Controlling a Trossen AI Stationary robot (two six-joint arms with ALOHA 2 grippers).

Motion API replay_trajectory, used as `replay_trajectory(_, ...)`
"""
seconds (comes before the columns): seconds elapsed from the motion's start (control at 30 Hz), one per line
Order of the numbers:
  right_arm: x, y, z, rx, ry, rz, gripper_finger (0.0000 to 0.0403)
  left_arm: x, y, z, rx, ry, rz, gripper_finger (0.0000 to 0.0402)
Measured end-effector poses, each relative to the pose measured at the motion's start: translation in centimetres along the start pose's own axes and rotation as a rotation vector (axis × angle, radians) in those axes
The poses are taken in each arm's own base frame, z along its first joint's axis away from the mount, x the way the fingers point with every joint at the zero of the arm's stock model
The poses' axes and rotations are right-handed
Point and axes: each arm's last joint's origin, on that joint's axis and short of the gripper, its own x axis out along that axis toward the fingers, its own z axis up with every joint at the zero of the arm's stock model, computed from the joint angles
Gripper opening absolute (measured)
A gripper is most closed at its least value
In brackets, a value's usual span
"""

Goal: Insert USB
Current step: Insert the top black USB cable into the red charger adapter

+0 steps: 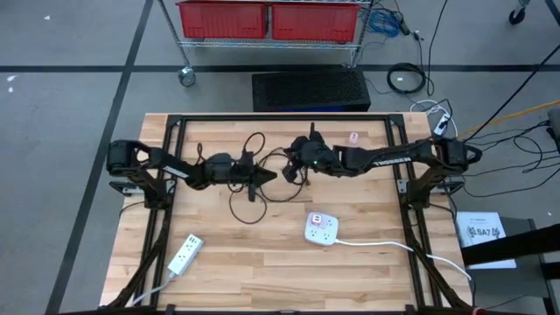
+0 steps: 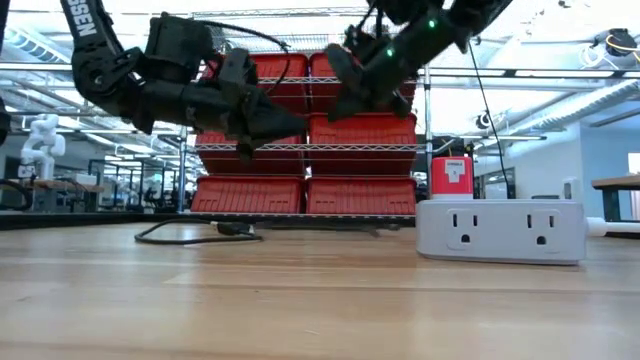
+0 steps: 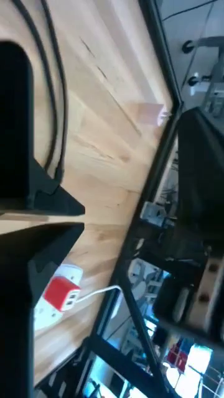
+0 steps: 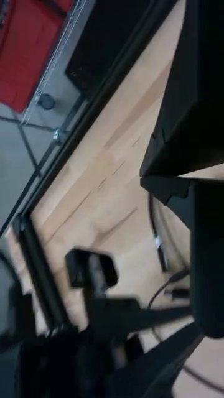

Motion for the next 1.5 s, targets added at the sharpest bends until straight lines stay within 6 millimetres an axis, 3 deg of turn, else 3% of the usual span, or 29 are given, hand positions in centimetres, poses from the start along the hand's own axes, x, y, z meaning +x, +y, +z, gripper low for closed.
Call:
replay_trajectory(0.2, -0.7, 1.1, 0.1, -0.03, 0.027, 0.024, 0.0001, 0.8, -0.3, 0.0, -0.004, 0.032, 0.026, 0.0099)
replay_trajectory(0.33, -1.5, -0.4, -1.7, 0.038, 0.253, -0.078, 0.0002, 0.8, -0.2, -0.2, -0.013, 0.056, 0.038, 0.0125)
replay_trajectory(0.47, -1.4, -1.5, -3.9, 0.108, 0.433, -0.176, 0.0029, 0.8, -0.2, -0.1, -0.012, 0.051, 0.038, 0.0129)
replay_trajectory(0.77, 2.9, -3.7, -6.5, 0.175, 0.489, -0.29, 0.0135, 0.8, -0.2, -0.2, -0.013, 0.054, 0.044, 0.013)
replay_trajectory(0.97, 5.5, -5.1, -8.5, 0.224, 0.578, -0.289, 0.016, 0.8, -0.1, -0.3, -0.015, 0.07, 0.049, 0.013)
replay_trajectory(1.17, 6.8, -5.3, -9.7, 0.21, 0.603, -0.275, 0.0138, 0.8, -0.1, -0.4, -0.016, 0.076, 0.051, 0.013)
replay_trajectory(1.4, 7.0, -4.9, -9.8, 0.155, 0.597, -0.24, 0.0023, 0.8, -0.1, -0.4, -0.017, 0.076, 0.051, 0.013)
replay_trajectory(1.5, 7.0, -4.7, -9.8, 0.135, 0.589, -0.221, 0.001, 0.8, -0.1, -0.4, -0.017, 0.075, 0.051, 0.013)
